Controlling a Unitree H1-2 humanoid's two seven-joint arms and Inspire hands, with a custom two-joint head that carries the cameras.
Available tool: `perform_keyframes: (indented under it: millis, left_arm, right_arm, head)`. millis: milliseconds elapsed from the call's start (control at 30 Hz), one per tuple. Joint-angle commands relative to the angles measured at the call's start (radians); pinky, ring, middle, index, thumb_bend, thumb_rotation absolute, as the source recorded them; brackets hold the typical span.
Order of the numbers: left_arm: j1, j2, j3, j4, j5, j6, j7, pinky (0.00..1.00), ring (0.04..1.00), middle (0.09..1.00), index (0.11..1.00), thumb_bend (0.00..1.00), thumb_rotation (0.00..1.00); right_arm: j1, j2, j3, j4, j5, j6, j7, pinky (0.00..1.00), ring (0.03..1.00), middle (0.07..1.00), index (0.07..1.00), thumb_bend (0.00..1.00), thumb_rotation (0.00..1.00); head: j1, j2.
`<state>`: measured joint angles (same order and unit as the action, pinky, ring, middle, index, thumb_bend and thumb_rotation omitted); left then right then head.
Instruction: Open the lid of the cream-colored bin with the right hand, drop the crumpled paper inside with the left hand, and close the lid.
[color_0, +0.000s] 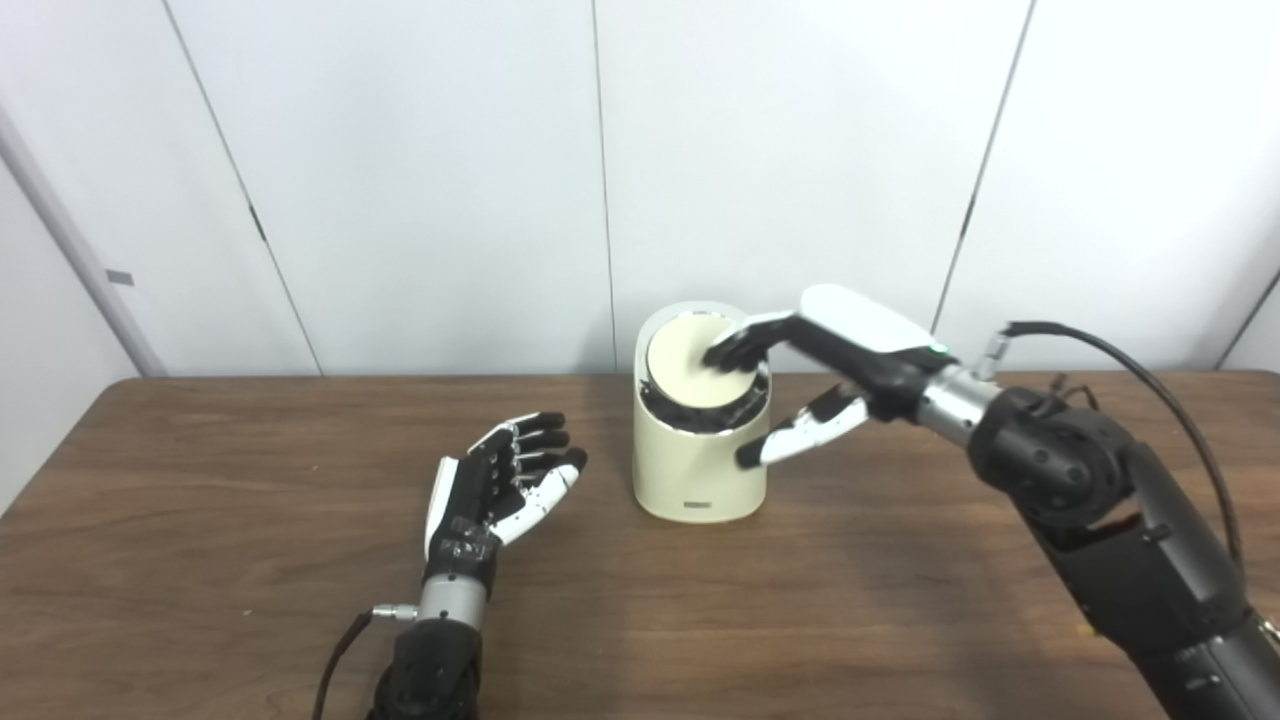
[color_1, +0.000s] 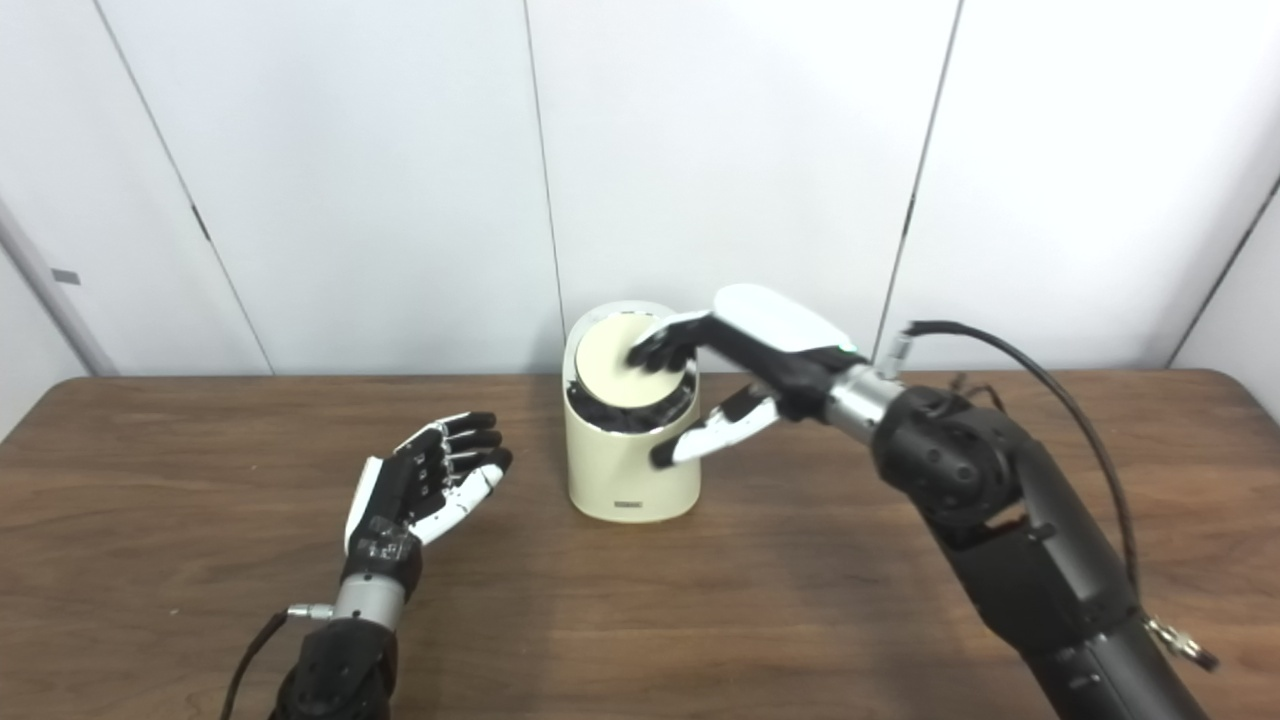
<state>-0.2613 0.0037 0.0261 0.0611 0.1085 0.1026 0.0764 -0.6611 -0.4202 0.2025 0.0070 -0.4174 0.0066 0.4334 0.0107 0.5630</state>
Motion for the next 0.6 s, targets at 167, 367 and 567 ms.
perform_keyframes:
  millis: [167,367,567]
  left_arm:
    - [-0.047,0.009,0.001,-0.023,0.004,-0.016,0.008,0.57,0.66,0.704,0.717,0.6,0.27]
    - [-0.05,0.013,0.001,-0.028,0.011,-0.008,0.009,0.56,0.653,0.7,0.715,0.6,0.25]
    - [-0.054,0.01,0.003,-0.017,0.001,-0.019,0.009,0.56,0.652,0.695,0.709,0.61,0.26]
  right_arm:
    - [0.015,0.019,-0.13,-0.038,0.093,0.048,-0.098,0.63,0.772,0.814,0.82,0.65,0.44]
    - [0.095,0.032,-0.197,-0.032,0.181,0.064,-0.125,0.72,0.803,0.847,0.889,0.65,0.44]
    - [0.162,0.075,-0.235,-0.004,0.237,0.04,-0.173,0.61,0.751,0.839,0.871,0.66,0.4]
  head:
    - [-0.001,0.004]
    - [-0.003,0.005]
    - [-0.01,0.005]
